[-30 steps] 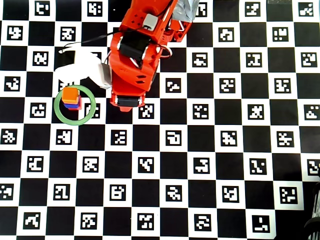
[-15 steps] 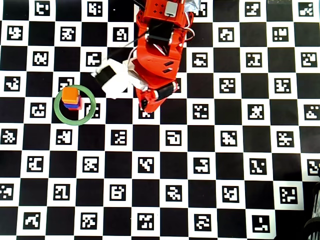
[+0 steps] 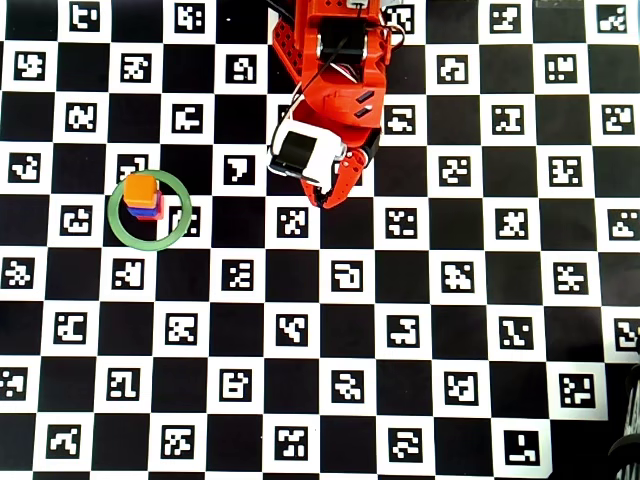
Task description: Grab the red cube then put it in the green circle then put the blue cube on top and finally the orange cube on top
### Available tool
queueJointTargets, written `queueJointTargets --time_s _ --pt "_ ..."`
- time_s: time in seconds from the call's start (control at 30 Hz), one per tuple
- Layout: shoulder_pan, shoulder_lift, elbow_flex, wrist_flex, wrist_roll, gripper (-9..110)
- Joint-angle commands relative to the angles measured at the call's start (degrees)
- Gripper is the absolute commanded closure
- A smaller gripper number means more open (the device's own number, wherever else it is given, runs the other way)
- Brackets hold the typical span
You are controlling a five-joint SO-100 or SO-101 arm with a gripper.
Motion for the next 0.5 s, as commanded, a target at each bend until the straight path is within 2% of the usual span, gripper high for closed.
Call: queueJointTargets --time_s 0.0,0.47 --pt "-1.9 5.7 2.5 3.1 -1.9 107" --pt "-5.6 18.9 14.9 14.6 -6.6 108"
